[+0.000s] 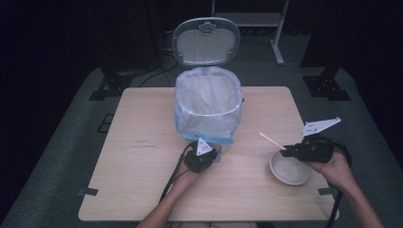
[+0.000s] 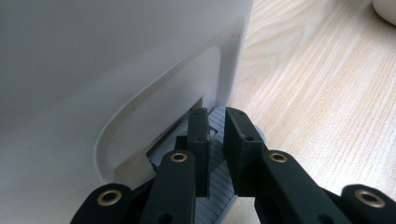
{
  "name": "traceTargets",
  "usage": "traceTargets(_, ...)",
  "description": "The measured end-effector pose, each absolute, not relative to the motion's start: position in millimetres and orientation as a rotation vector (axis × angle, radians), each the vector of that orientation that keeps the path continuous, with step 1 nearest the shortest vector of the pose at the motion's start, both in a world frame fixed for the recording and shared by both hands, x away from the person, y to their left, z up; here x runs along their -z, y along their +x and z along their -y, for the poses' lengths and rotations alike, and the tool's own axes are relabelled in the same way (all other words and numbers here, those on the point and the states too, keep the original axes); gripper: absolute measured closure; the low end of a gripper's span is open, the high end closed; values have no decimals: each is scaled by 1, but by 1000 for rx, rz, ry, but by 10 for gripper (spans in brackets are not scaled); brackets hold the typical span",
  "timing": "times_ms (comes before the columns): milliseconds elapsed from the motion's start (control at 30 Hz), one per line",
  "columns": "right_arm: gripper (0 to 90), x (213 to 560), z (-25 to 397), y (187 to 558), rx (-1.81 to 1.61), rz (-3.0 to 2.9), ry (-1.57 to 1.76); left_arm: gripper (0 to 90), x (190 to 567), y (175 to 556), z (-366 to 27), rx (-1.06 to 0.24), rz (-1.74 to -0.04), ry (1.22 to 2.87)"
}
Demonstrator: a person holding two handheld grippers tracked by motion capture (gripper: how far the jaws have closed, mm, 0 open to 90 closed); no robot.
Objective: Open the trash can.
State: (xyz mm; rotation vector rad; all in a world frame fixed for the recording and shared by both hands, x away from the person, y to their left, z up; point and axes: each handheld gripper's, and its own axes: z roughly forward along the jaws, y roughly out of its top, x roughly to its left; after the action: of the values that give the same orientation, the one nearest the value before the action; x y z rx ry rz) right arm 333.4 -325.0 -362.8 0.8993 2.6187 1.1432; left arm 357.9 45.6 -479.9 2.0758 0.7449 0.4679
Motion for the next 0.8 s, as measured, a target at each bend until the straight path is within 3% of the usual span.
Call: traceTargets(800,790,306,312,337,-1201,-2578,811,809,480,358,-46,-468,-746,2075)
